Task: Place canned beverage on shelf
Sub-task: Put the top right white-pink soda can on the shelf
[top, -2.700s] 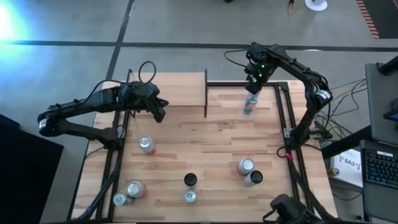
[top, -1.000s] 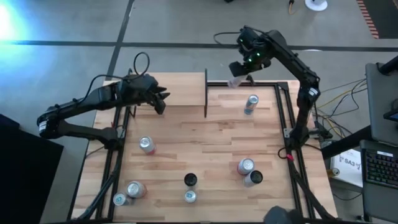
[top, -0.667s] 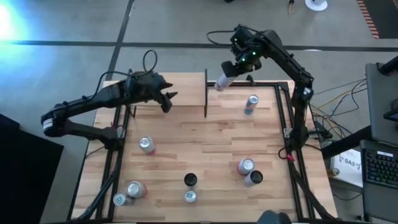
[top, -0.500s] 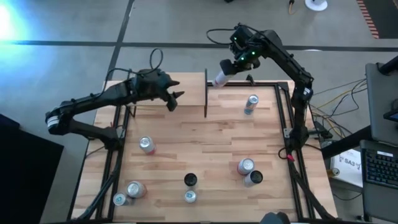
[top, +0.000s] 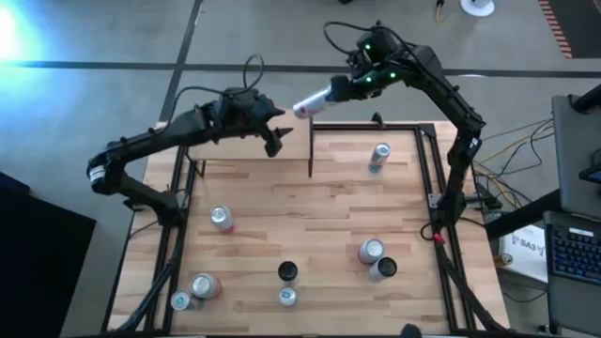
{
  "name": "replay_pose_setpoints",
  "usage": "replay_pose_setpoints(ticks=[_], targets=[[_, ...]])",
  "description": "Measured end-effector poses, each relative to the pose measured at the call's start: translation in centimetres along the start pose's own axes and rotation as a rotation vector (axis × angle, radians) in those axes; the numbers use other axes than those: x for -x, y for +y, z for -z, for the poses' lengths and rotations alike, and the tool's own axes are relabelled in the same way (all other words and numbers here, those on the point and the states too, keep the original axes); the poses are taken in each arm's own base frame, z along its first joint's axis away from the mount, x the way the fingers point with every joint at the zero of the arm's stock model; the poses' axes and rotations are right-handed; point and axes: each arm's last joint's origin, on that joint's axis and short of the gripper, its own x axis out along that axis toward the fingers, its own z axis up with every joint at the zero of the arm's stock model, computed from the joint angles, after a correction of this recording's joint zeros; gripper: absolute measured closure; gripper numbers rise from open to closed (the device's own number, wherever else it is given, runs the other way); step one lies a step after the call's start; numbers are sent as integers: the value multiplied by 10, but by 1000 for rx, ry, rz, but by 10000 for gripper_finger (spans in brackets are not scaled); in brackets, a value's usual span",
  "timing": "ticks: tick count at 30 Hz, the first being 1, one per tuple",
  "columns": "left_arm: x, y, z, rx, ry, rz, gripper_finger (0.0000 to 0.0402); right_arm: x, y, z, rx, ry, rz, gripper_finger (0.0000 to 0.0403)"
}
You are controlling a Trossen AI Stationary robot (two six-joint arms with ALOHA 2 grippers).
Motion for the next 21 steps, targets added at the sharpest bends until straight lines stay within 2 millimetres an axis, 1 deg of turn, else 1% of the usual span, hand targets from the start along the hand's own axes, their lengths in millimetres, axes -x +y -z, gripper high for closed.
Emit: replay_pose_setpoints(ticks=[4, 6, 8, 13, 19, 21], targets=[[20, 4, -18, -38, -17, -2, 157, -20, 1, -7, -8, 9, -50, 164], [24, 4, -19, -55, -10, -4, 157, -30, 4, -5, -1, 31, -72, 164], [24, 5, -18, -68, -7, -7, 157, -34, 9, -4, 10, 43, -94, 164], [10, 3, -12, -83, 34, -1, 157, -38, 18, -1, 36, 30, -118, 165], [-11, -2, -9, -97, 45, 8, 157, -40, 20, 0, 31, 38, -120, 165], [-19, -2, -8, -108, 57, -17, 157, -41, 22, 2, 35, 42, -120, 165]])
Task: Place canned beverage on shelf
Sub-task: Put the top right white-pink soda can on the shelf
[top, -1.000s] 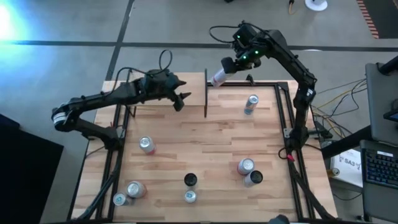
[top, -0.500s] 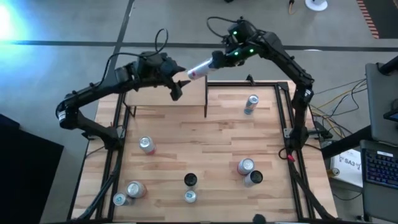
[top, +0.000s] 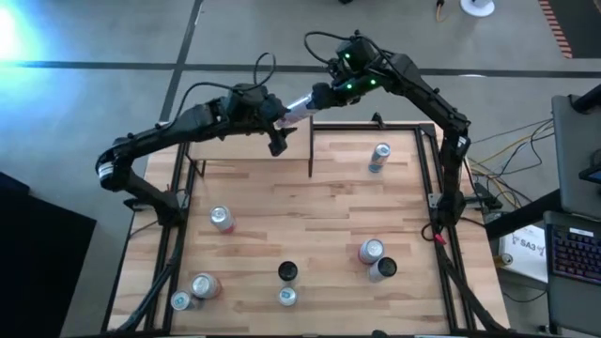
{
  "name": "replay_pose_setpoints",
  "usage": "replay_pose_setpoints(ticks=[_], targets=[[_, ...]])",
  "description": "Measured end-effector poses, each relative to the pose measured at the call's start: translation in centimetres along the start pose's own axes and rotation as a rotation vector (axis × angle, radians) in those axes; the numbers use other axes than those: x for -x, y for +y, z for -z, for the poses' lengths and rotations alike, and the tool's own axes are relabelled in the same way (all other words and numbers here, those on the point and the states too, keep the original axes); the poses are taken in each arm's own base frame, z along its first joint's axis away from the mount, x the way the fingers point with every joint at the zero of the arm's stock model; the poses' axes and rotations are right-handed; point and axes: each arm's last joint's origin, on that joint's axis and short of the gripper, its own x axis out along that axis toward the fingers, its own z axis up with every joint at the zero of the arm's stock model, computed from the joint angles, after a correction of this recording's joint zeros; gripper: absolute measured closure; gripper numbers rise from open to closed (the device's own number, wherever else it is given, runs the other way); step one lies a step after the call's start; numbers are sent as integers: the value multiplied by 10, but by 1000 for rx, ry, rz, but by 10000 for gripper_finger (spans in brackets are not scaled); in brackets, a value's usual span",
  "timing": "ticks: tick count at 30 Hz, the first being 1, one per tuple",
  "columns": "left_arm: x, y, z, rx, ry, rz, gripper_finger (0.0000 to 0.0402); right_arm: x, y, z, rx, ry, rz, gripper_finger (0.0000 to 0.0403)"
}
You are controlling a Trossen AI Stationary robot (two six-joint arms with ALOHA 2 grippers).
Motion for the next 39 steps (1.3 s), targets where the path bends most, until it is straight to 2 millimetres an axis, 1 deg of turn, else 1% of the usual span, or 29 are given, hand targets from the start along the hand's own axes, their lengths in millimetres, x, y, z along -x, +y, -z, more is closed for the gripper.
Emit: replay_pose_setpoints(ticks=[3, 6, 12, 15, 18, 21, 25, 29, 32, 36, 39], targets=[[-9, 1, -1, -23, 31, -57, 156, -2, 2, 2, 4, 0, 18, 165], [-12, 3, -8, -40, 21, -80, 147, -2, 2, 2, 11, 0, 17, 163], [-16, 5, -23, -83, 10, -85, 94, -3, 4, 4, 24, 17, 4, 163], [-26, 5, -25, -106, 58, -74, 73, -3, 4, 4, 28, 15, 6, 162], [-42, 3, -24, -125, 134, -53, 70, -3, 4, 4, 36, 12, 10, 162], [-52, 1, -27, -110, 179, -43, 81, -3, 3, 5, 41, 20, 15, 162], [-58, 3, -37, -93, 180, -42, 98, -3, 3, 4, 56, 14, 20, 160], [-52, 5, -50, -91, 144, -35, 124, -2, 2, 5, 67, 12, 39, 160], [-48, 8, -53, -85, 130, -18, 150, -1, 2, 4, 71, 7, 38, 158], [-49, 9, -52, -77, 131, -6, 182, -1, 2, 4, 70, 6, 39, 157], [-51, 8, -49, -59, 139, -3, 194, -1, 1, 5, 73, 12, 45, 157]])
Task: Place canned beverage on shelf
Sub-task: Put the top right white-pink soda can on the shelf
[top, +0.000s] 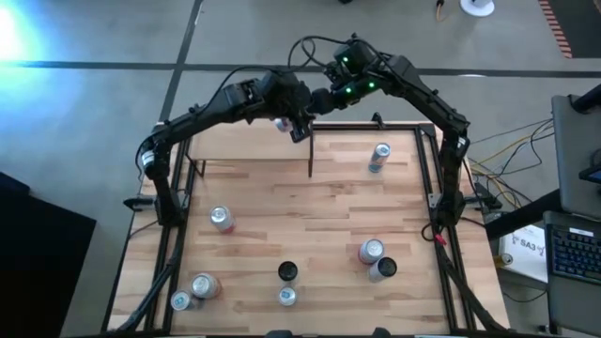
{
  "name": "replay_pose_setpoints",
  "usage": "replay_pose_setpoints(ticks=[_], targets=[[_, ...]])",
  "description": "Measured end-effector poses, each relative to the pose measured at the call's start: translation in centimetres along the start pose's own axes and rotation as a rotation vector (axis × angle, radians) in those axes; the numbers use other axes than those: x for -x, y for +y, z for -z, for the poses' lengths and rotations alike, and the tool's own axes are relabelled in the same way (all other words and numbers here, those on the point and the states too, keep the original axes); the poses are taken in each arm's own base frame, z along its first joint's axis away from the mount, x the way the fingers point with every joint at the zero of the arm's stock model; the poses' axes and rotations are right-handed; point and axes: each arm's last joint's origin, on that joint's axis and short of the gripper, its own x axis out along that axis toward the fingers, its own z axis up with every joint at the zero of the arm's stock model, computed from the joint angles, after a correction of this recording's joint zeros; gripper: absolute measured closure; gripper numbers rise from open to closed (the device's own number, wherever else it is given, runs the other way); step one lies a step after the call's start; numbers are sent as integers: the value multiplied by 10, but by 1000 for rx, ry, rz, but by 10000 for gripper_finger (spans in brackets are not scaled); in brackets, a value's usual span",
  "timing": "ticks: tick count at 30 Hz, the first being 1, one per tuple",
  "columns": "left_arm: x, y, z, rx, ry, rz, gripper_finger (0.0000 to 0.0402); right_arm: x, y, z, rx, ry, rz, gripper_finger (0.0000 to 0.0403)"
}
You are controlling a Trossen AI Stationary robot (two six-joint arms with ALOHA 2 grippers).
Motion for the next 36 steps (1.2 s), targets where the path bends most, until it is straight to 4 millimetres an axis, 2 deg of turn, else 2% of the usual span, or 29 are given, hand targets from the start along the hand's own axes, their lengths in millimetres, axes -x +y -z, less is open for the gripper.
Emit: replay_pose_setpoints(ticks=[5, 10, 14, 17, 21, 25, 27, 30, 36], targets=[[0, 1, 1, 38, -6, 6, 197, 0, -1, 0, 60, 1, 3, 148], [-7, 11, 7, 100, -17, 75, 199, 7, -2, 0, 134, -48, 91, 113], [-15, 20, 23, 98, 6, 105, 199, 33, 3, 3, 182, -144, 200, 83], [-21, 35, 35, 101, -73, 140, 199, 57, 8, 9, 206, -189, 258, 70], [-29, 63, 60, 160, -281, 240, 199, 86, 12, 24, 202, -202, 331, 67], [-25, 82, 78, 183, -509, 332, 199, 110, 14, 37, 185, -217, 387, 71], [-30, 84, 89, 179, -537, 338, 199, 121, 15, 42, 172, -230, 399, 71], [-49, 81, 109, 181, -535, 349, 199, 131, 17, 47, 163, -250, 398, 71], [-71, 84, 133, 228, -624, 324, 192, 138, 19, 50, 141, -264, 391, 69]])
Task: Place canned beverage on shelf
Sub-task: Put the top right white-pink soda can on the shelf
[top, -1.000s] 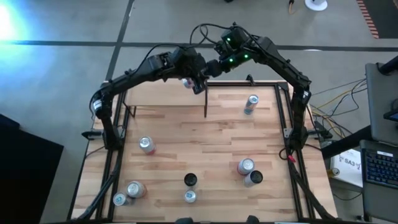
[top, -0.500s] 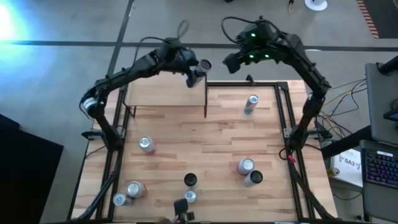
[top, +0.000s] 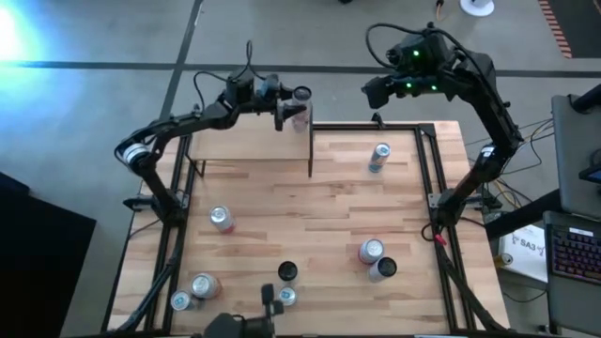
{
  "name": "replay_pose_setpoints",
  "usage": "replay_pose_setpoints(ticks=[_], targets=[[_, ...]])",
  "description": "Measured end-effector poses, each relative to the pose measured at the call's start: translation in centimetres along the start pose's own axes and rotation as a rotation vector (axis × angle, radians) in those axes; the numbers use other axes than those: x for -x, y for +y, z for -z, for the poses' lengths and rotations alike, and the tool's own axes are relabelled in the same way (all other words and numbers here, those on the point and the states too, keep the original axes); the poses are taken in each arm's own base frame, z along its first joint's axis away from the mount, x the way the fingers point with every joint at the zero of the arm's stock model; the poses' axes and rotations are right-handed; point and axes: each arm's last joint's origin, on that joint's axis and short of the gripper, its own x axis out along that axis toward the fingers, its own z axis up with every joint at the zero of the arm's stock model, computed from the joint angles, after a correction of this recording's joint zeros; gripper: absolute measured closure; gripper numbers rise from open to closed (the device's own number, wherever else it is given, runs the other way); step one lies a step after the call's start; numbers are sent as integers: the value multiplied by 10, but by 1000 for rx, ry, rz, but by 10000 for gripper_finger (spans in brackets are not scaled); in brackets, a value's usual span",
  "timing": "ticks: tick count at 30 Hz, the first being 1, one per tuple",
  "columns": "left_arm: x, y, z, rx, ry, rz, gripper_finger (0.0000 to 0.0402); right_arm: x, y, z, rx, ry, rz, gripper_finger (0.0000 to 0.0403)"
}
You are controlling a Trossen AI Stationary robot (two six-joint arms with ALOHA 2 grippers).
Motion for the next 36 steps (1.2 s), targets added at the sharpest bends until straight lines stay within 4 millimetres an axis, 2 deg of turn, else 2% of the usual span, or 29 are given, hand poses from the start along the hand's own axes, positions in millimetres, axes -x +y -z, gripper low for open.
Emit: replay_pose_setpoints(ticks=[10, 17, 21, 31, 36], targets=[[-3, 17, 20, -4, -48, -28, 190, -12, 0, 3, 15, 74, 28, 69], [0, 33, 23, 52, -56, -48, 189, -13, 0, 4, 24, 84, 31, 69], [0, 33, 22, 61, -52, -14, 186, -10, -2, 6, 30, 94, 36, 69], [0, 32, 17, 43, -8, 11, 124, -4, -2, 7, 41, 83, 33, 69], [2, 30, 11, 22, -22, 26, 111, -4, -3, 6, 44, 83, 34, 69]])
